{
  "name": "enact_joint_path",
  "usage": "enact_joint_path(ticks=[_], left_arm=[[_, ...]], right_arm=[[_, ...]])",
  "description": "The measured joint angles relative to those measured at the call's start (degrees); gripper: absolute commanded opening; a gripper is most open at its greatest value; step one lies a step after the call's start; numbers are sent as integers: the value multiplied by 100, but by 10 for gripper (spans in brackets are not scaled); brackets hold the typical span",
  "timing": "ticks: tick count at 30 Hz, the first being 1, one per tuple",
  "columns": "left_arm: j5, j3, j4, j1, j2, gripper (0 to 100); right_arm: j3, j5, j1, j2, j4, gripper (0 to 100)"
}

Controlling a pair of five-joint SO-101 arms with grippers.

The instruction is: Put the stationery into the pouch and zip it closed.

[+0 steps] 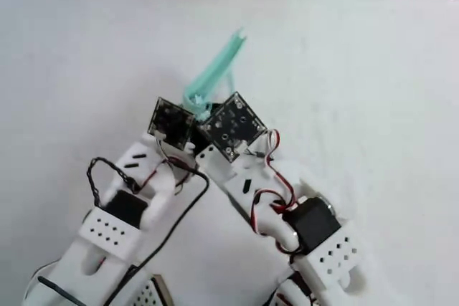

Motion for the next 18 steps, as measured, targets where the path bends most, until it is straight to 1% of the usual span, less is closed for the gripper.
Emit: enact_joint_path(ticks=[5,8,13,16,18], left_arm=[[0,-9,0,9,0,25],[-35,-9,0,18,0,25],[-35,-9,0,26,0,25],[-35,-9,0,26,0,25],[-35,0,0,44,0,25]], right_arm=[[26,18,62,-536,18,18],[9,0,97,-1055,229,18],[9,9,88,-1231,571,18],[-79,53,-149,-1231,862,18],[-273,325,-413,-1222,1169,18]])
